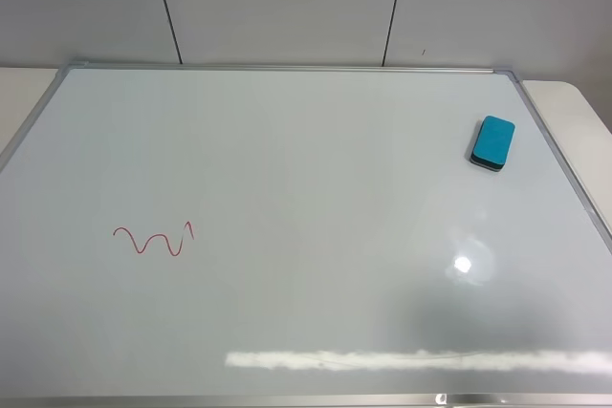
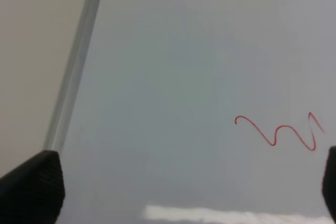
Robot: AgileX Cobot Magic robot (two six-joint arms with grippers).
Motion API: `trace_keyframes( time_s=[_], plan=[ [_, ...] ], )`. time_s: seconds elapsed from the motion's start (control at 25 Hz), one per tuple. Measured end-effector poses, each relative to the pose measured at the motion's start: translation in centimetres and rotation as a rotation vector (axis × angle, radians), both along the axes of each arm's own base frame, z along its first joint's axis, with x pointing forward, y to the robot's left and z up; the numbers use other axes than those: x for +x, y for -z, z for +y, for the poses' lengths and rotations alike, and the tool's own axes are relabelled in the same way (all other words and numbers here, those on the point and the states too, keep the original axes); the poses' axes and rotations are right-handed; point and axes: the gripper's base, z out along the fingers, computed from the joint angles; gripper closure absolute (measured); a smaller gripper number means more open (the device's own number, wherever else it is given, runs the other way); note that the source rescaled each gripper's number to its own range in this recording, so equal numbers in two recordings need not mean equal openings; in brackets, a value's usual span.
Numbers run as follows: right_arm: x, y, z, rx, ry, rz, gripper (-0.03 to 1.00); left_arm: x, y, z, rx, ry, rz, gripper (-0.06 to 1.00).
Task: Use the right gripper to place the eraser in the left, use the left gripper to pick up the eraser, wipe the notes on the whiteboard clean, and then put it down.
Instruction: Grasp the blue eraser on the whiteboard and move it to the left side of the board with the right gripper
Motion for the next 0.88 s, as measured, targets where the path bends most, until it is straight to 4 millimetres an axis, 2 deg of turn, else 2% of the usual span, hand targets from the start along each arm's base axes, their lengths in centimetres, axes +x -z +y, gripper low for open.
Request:
trace_keyframes(
  time_s=[0.6,0.68,0.88],
  plan=[
    [0.0,-0.2,0.0,0.000,0.000,-0.009,-0.03,0.0,0.0,0.0,0.000,0.000,0.000,-0.05],
    [-0.1,-0.9,0.0,-0.002,-0.001,-0.031,-0.03,0.0,0.0,0.0,0.000,0.000,0.000,-0.05],
    [0.4,-5.3,-0.3,-0.039,0.017,-0.080,-0.03,0.0,0.0,0.0,0.000,0.000,0.000,-0.05]
  ],
)
